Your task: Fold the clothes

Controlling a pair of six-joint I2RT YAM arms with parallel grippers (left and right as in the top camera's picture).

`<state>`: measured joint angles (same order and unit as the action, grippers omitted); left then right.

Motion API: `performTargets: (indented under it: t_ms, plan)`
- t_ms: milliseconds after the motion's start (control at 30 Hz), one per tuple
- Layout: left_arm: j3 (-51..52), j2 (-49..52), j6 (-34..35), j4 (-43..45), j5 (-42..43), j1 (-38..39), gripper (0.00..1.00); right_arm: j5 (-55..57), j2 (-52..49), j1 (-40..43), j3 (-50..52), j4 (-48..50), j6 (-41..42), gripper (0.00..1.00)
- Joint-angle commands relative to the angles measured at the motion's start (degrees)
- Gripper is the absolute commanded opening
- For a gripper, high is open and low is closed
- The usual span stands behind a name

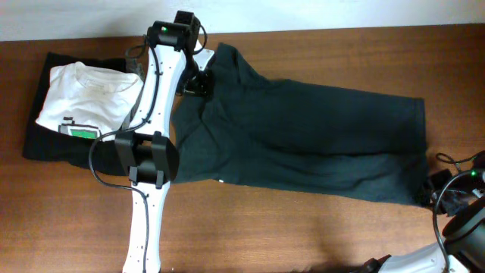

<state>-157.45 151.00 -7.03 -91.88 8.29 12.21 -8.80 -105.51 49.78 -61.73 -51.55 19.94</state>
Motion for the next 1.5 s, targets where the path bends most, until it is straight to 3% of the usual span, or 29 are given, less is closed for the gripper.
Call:
performTargets:
  t_ms: [0,33,200,367,400,467,600,800,1033,1133,1333,1467]
  plan:
    - [-1.27,-0.02,-0.13,-1.27,-0.15,-0.22,0.60,1.95,-0.61,-0.20,1.79,2.49,1.97,0.19]
    - [-1.27,-0.02,-0.15,-1.75,-0.15,-0.22,0.60,2.73,-0.61,0.24,-0.33,0.83,1.95,0.04]
    - [-1.27,-0.02,-0.33,-3.61,0.85,-0.20,0.60,5.77,-0.59,2.34,-13.09,-10.21,3.08,0.04]
    - [-1.27,-0.02,-0.35,-4.66,2.43,-0.11,0.61,15.13,-0.61,2.38,-14.34,-14.95,6.23,0.04]
    - [-1.27,-0.02,-0.35,-4.66,2.45,-0.11,0.61,15.34,-0.61,2.38,-14.34,-15.10,6.32,0.06]
    - [-1.27,-0.02,-0.35,-4.66,2.49,0.13,0.61,15.23,-0.61,2.38,-14.36,-14.91,6.34,0.37]
    - [-1.27,-0.02,-4.44,-4.35,7.58,1.09,0.63,11.89,-0.61,2.38,-16.33,-15.06,6.27,0.50]
    - [0.39,0.85,-9.90,1.36,8.68,5.25,0.66,-9.94,-0.59,0.50,-19.61,-14.47,-3.76,0.51]
    - [1.73,2.10,-13.88,2.08,6.64,11.93,0.65,-9.99,-0.61,-7.30,-19.58,-13.75,-4.76,0.52]
    - [1.73,2.21,-8.59,1.66,-1.40,13.03,0.65,-8.98,-0.61,-10.43,-19.58,-12.28,-4.74,0.52]
    - [0.61,1.40,-7.30,-1.73,-1.73,10.25,0.68,-14.88,-0.61,-11.85,-19.58,-8.46,-10.49,0.52]
    - [-2.99,0.37,-5.86,2.64,1.51,6.82,0.80,-19.32,-0.59,-11.96,-19.61,-5.03,-12.61,0.53]
